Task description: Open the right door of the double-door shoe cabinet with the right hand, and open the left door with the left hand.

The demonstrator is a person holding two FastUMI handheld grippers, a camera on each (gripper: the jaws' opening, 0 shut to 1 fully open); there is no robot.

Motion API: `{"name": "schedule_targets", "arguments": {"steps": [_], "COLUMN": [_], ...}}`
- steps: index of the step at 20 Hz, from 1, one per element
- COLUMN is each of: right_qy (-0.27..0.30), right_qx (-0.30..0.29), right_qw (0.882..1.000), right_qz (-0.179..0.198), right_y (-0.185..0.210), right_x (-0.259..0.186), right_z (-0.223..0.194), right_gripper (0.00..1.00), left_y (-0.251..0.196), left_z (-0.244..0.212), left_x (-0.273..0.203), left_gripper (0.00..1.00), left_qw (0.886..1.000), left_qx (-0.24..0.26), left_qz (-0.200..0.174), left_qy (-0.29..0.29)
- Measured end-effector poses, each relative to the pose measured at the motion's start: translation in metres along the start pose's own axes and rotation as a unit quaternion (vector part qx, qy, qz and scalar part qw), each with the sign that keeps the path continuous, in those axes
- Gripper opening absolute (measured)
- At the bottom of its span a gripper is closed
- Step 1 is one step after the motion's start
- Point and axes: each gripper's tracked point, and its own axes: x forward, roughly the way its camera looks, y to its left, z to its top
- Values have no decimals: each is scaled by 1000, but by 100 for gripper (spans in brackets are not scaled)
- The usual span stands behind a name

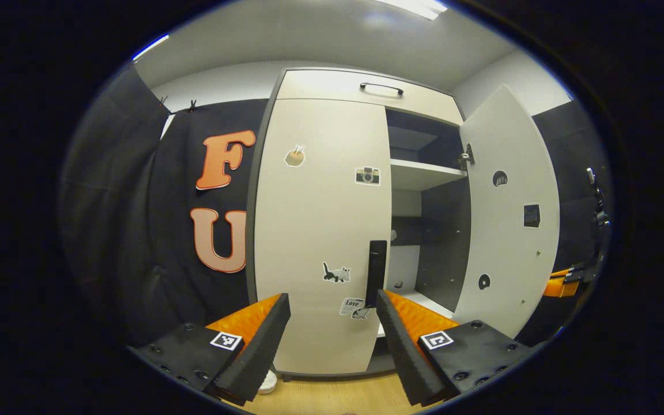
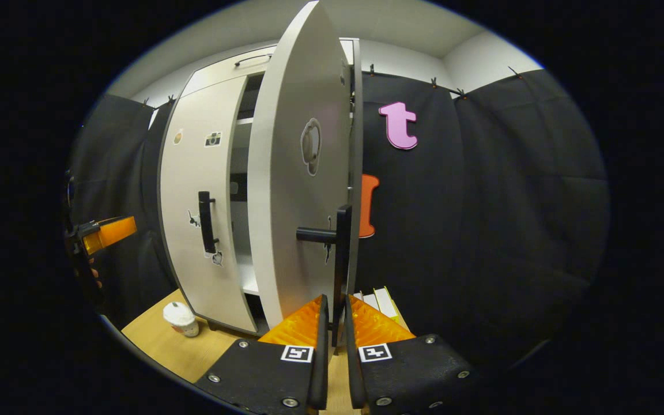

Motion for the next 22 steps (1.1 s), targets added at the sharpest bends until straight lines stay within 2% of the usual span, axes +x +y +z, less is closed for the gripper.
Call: {"name": "schedule_targets", "arguments": {"steps": [4, 6, 9, 10, 11, 14, 15, 16, 19, 20, 22], "right_qy": [-13, -20, -29, -27, -24, -22, -23, -25, -27, -30, -28], "right_qx": [7, 14, -11, -13, -10, -6, -8, -7, 12, 23, 36], "right_qw": [999, 999, 999, 999, 999, 998, 997, 996, 995, 994, 994], "right_qz": [-49, -35, -45, -46, -48, -63, -75, -84, -96, -99, -101], "right_y": [-35, -28, -29, -28, -30, -35, -43, -49, -57, -59, -61], "right_x": [-4, -13, -24, -30, -32, -41, -46, -52, -61, -62, -66], "right_z": [3, 5, 4, 2, 0, -2, -4, -7, -10, -12, -20], "right_gripper": [8, 7, 8, 19, 11, 23, 34, 38, 60, 57, 68], "left_y": [-15, -24, -41, -46, -46, -41, -38, -35, -33, -37, -35], "left_z": [-12, -16, -21, -20, -21, -27, -29, -32, -49, -55, -61], "left_x": [33, 52, 79, 88, 98, 126, 133, 140, 157, 162, 167], "left_gripper": [96, 96, 98, 96, 96, 96, 96, 96, 95, 95, 86], "left_qw": [1000, 999, 998, 998, 998, 997, 997, 996, 994, 993, 992], "left_qx": [0, 0, -12, -12, -7, 5, 10, 12, -5, -15, -19], "left_qz": [-10, -15, -30, -36, -29, -3, 8, 20, 38, 36, 44], "left_qy": [27, 41, 61, 59, 63, 75, 75, 81, 102, 109, 113]}}
